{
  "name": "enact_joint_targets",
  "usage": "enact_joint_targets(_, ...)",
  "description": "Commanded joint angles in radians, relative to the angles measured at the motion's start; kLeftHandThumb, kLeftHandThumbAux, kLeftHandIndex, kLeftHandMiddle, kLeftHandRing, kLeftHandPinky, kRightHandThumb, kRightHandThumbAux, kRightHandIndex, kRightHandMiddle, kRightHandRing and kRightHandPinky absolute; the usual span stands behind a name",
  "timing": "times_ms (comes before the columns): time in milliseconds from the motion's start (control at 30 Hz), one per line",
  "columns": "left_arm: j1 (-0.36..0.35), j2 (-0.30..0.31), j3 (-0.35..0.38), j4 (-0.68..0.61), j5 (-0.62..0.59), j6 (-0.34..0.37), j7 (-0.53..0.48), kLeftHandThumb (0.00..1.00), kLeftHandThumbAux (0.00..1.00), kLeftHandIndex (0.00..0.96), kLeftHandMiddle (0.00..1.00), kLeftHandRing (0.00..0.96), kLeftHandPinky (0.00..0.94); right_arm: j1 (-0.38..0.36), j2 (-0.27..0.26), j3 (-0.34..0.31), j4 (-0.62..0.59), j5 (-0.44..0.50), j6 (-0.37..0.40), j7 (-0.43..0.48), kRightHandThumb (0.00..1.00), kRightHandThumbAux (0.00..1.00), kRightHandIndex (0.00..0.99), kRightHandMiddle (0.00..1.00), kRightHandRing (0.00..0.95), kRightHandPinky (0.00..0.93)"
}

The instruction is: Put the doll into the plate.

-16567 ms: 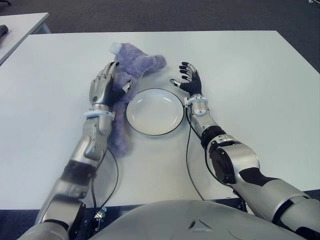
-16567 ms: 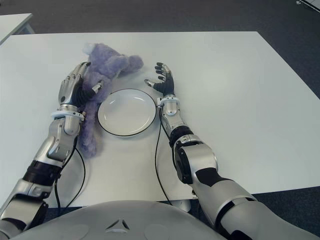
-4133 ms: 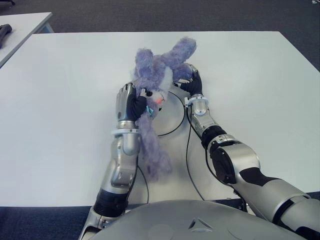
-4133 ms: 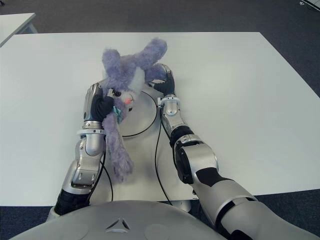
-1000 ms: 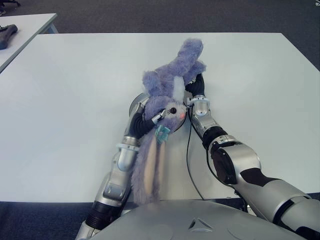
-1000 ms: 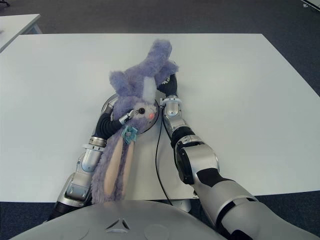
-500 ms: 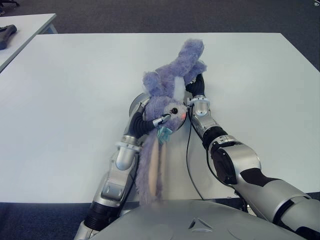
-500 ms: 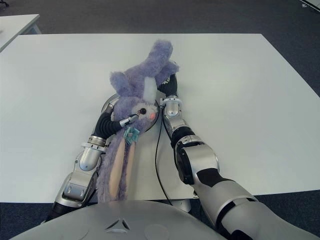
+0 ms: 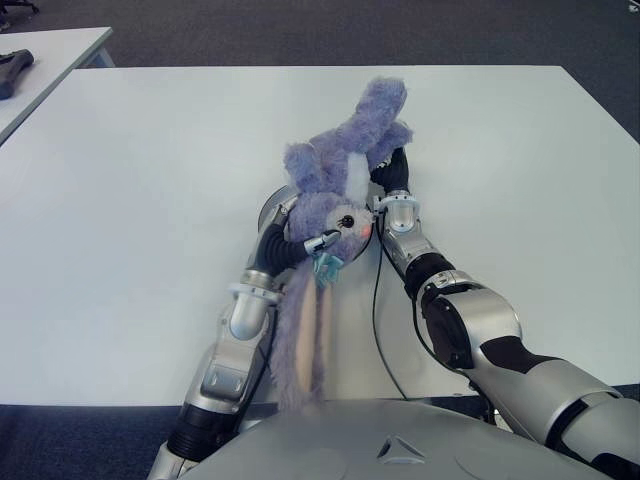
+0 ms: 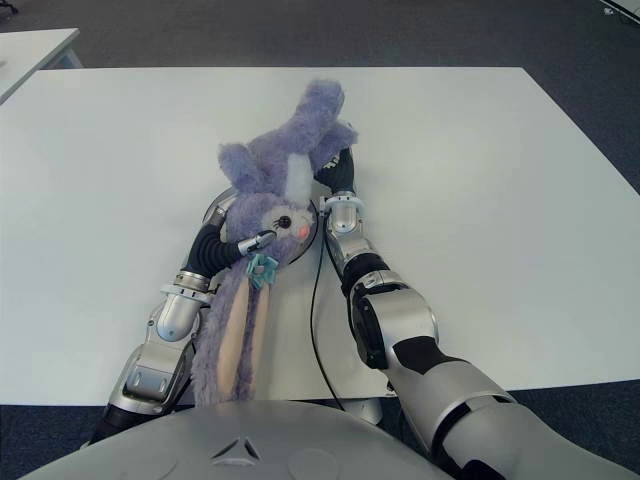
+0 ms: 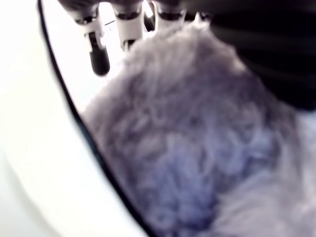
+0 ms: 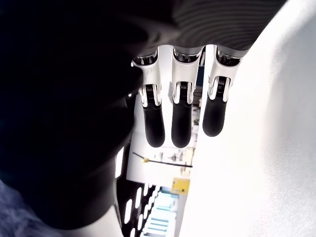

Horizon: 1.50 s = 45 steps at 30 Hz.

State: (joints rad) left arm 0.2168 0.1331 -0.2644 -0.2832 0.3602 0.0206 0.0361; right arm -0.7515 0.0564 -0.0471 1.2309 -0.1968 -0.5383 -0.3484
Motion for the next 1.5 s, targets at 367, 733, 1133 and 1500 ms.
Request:
enact_joint_targets(367,0.06,0.066,0.066,0.018,-0.054,0.211,-0.145,0.0,0.523,0.0,0.031,0.047,0.042,0.229,0.04,0.011,0.123,-0.01,0.047,0.04,0.037,0.93,0.213,0.28,0.273,0.273)
enact_joint_targets(733,0.018,0.126,0.21,0.064,-0.108,0.193,-0.144,0.0,0.458,0.0,0.006,0.01,0.0,0.229,0.038,0.01,0.122,-0.011,0.044,0.045,0.061,0.944,0.217,0.278,0.271,0.268)
enact_joint_targets(1133,0.028,0.135,0.332,-0.002,-0.207,0.151,-0.138,0.0,0.454,0.0,0.012,0.011,0.0,0.23,0.037,0.006,0.122,-0.008,0.045,0.055,0.068,0.944,0.212,0.275,0.266,0.272)
enact_joint_targets(1500,0.022,0.137,0.371,-0.005,-0.201,0.151,-0.119,0.0,0.435,0.0,0.009,0.006,0.0,0.23,0.039,0.0,0.122,-0.003,0.043,0.061,0.088,0.954,0.218,0.275,0.264,0.262)
